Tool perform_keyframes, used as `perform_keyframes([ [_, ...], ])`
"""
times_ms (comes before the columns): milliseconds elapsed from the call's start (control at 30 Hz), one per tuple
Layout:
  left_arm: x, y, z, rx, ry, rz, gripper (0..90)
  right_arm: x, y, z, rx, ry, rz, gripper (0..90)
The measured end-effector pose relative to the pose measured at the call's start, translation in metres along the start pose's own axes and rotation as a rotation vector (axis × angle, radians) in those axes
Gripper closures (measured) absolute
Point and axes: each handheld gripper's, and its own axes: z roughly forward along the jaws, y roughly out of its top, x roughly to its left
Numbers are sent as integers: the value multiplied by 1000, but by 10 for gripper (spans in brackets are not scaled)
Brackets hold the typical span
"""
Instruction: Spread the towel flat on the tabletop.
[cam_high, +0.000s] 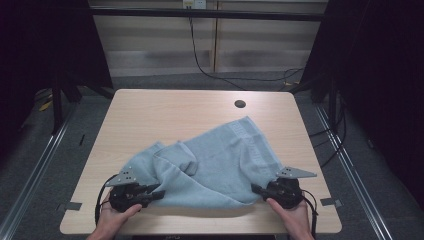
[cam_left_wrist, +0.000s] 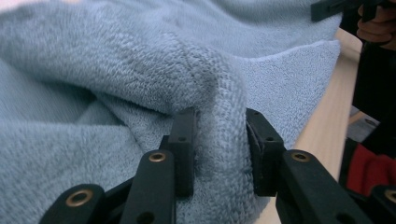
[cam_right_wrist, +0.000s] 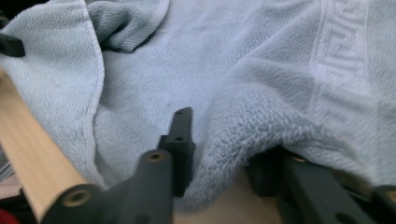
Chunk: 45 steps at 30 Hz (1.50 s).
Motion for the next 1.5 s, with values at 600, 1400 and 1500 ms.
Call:
perform_keyframes([
  [600, 54, 57, 17, -108, 140, -45, 609, -41, 14, -38, -79, -93, 55, 512],
  [1400, 48, 30, 20, -11, 98, -35, 518, -85, 33, 59, 130, -204, -66, 841],
  [1500, 54, 30, 16, -24, 119, -57, 516, -99, 45, 74, 103, -188, -65, 838],
])
